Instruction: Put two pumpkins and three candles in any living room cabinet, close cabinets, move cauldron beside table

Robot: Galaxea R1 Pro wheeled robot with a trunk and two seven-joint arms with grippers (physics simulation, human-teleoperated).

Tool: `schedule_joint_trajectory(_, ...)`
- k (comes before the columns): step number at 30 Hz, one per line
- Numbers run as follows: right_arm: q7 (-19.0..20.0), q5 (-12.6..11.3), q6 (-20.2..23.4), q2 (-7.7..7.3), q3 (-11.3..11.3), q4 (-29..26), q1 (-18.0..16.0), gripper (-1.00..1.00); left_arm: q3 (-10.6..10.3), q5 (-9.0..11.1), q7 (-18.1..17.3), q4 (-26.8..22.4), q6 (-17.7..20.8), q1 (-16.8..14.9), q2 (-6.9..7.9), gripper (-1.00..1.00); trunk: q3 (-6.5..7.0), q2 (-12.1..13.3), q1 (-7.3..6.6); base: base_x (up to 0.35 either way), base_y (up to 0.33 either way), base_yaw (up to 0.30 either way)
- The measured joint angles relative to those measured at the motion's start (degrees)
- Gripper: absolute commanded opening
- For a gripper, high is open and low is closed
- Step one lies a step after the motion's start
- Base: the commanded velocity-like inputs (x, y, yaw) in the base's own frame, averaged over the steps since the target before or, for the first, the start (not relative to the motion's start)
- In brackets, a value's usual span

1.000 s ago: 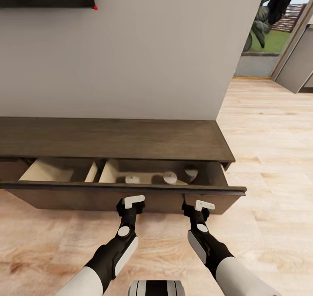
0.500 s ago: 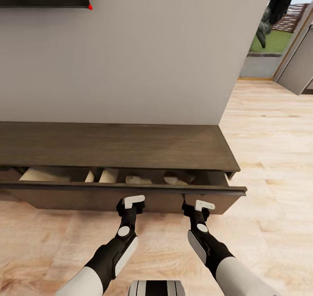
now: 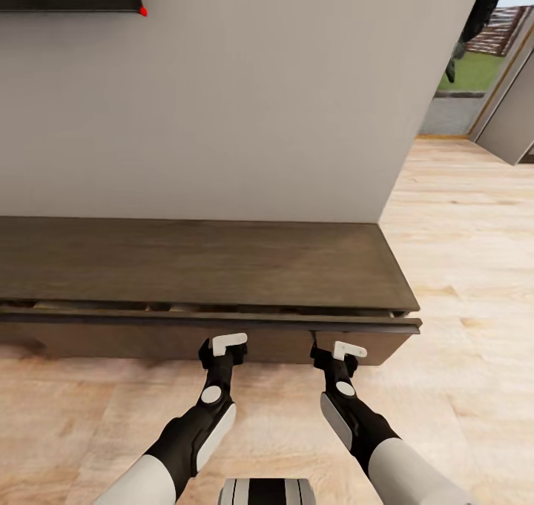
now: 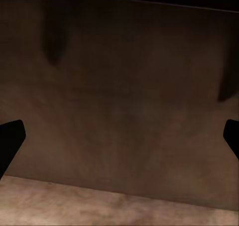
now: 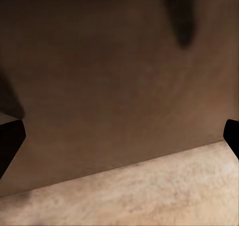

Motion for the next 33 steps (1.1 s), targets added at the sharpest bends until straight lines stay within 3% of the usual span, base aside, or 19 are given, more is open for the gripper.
schedule_joint_trajectory(16, -0.04, 0.02, -0.02, 0.01, 0.04, 0.00, 1.81, 1.00, 0.02, 0.08, -0.01, 0.01, 0.10, 1.42, -0.05, 1.00, -0.01, -0.01, 0.00, 0.136, 0.000, 0.000)
schedule_joint_trajectory(20, 0.05, -0.29, -0.03, 0.01, 0.01, 0.97, 0.01, 1.00, -0.01, 0.19, -0.24, 0.11, 0.08, 0.00, -0.05, 1.00, -0.01, 0.01, 0.05, -0.214, 0.000, 0.000)
schedule_joint_trajectory(33, 0.11, 0.33, 0.04, 0.03, 0.08, -0.06, -0.02, 1.00, 0.00, 0.00, -0.27, 0.01, -0.01, 0.00, -0.05, 1.00, 0.00, 0.00, 0.05, -0.341, 0.000, 0.000)
